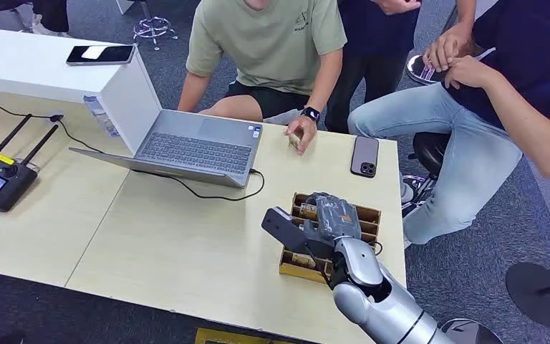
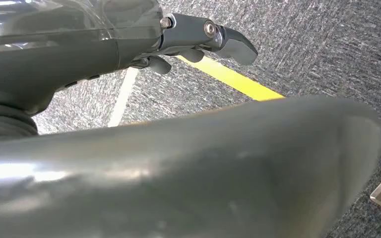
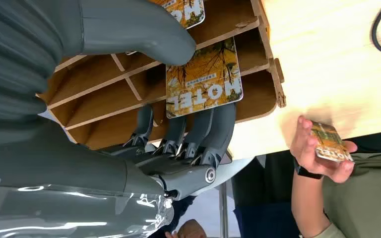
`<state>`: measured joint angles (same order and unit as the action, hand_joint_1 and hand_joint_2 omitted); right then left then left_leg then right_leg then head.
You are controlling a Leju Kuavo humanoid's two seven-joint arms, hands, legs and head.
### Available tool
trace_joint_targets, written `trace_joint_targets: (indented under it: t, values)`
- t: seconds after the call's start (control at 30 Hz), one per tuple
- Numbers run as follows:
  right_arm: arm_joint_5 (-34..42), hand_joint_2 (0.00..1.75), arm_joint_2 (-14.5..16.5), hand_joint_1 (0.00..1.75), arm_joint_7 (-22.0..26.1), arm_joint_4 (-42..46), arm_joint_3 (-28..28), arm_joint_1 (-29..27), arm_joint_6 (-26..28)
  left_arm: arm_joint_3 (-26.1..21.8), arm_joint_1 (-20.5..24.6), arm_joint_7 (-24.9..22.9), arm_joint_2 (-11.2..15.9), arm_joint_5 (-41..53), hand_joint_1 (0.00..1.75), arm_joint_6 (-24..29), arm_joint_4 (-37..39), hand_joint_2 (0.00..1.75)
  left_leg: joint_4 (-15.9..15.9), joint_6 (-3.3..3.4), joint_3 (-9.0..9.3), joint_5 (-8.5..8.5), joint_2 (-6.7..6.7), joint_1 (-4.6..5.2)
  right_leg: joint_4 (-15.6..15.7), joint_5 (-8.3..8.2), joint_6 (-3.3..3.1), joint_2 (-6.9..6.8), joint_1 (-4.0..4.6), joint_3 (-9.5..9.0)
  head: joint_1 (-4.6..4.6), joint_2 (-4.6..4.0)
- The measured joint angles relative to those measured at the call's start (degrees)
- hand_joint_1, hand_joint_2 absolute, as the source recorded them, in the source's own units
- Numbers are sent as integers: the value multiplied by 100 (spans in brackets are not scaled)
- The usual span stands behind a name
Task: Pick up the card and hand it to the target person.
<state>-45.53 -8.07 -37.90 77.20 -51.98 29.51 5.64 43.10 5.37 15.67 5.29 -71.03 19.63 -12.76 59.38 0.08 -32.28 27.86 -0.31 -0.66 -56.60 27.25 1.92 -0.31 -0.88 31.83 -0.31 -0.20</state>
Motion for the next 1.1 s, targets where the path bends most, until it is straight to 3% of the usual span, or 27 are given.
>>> trace_joint_targets:
  t: [1.1]
  values:
    - [6, 175, 0, 175, 7, 0, 0, 9, -60, 0, 0, 57, -3, 20, 0, 82, -1, 175, 0, 0, 1, 0, 0, 0, 0, 0, 0, 0, 0, 0, 0, 0]
